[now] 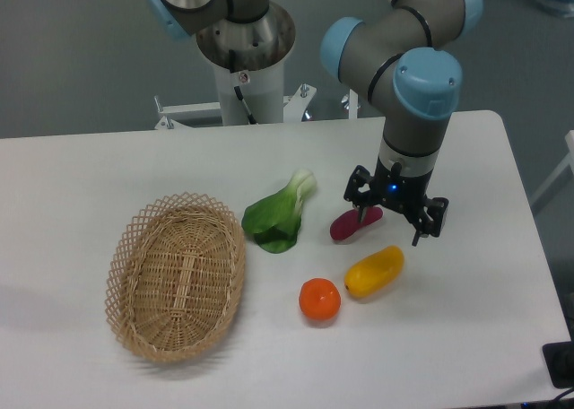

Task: Pick up the mango from the table
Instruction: 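Move the open gripper from the red object toward the yellow mango, then lower the gripper over the yellow mango, fingers straddling it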

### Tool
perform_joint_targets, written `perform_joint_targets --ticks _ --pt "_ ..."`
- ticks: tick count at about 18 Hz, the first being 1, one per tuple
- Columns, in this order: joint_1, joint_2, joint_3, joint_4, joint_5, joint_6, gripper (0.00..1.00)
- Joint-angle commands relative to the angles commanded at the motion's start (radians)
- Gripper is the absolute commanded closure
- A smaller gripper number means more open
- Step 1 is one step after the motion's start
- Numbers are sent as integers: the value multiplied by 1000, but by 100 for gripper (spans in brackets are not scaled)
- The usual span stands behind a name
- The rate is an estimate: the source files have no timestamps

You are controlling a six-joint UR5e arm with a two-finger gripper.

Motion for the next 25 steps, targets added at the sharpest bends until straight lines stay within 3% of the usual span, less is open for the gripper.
perform_joint_targets --ticks 11,15,21,25 --pt "-12 -23 -9 18 -5 3 0" --pt "-26 -49 -37 112 0 8 0" --pt "-26 -83 -77 139 20 228 0" --pt "-28 -143 -66 225 23 226 0"
